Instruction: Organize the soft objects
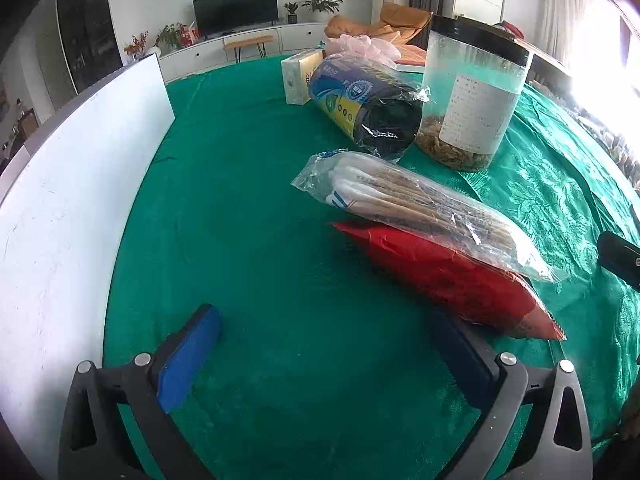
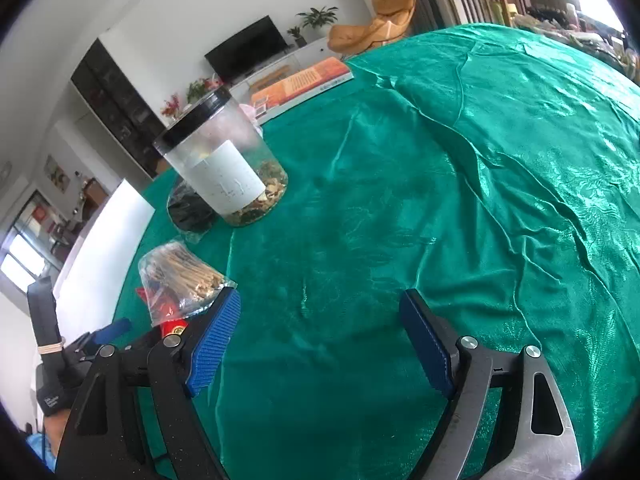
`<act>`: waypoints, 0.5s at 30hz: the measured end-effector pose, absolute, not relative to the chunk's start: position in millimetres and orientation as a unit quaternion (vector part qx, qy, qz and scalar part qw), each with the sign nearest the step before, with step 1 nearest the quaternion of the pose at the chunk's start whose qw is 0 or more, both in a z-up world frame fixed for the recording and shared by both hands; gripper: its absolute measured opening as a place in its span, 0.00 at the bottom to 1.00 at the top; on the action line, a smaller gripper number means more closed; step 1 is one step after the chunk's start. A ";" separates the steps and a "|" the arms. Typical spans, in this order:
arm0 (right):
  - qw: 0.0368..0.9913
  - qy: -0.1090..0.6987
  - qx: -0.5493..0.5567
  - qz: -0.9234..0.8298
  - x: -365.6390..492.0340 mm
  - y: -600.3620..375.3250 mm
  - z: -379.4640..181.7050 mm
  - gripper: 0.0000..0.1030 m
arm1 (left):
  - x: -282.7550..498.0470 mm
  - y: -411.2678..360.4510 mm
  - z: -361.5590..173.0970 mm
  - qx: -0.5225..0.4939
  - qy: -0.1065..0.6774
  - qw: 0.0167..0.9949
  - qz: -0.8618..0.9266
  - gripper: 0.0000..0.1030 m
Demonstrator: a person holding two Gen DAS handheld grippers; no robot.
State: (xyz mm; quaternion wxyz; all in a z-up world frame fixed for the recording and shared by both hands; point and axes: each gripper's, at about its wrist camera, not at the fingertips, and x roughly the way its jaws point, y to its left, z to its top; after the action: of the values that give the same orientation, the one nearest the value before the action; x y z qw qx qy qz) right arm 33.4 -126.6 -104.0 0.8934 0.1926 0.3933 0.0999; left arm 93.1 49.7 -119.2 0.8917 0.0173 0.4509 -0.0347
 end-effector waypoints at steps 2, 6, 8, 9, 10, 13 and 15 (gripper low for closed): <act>0.894 0.396 0.186 0.101 33.2 -123.5 -105.4 0.82 | 92.9 50.8 -119.6 0.013 0.452 0.891 -0.035 1.00; 0.895 0.398 0.172 0.100 33.4 -118.4 -105.8 0.82 | 94.2 50.8 -119.1 0.014 0.452 0.891 -0.035 1.00; 0.897 0.400 0.162 0.099 33.8 -114.1 -105.3 0.82 | 94.1 50.9 -119.3 0.013 0.452 0.891 -0.035 1.00; 0.897 0.401 0.157 0.098 33.7 -112.2 -105.2 0.82 | 93.9 50.8 -119.3 0.014 0.452 0.891 -0.035 1.00; 0.898 0.402 0.152 0.099 33.8 -110.3 -105.0 0.82 | 93.9 50.8 -119.3 0.014 0.452 0.891 -0.035 1.00; 0.899 0.404 0.140 0.098 33.4 -106.1 -105.1 0.82 | 93.7 50.7 -119.5 0.014 0.452 0.891 -0.035 1.00; 0.899 0.405 0.137 0.097 33.2 -105.1 -105.5 0.82 | 93.9 51.0 -119.7 0.013 0.452 0.891 -0.035 1.00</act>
State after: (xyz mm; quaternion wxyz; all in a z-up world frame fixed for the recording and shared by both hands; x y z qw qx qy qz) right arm 33.2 -105.1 -105.5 0.8989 0.1370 0.4047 0.0972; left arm 93.9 51.0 -119.7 0.8913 0.0134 0.4518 -0.0353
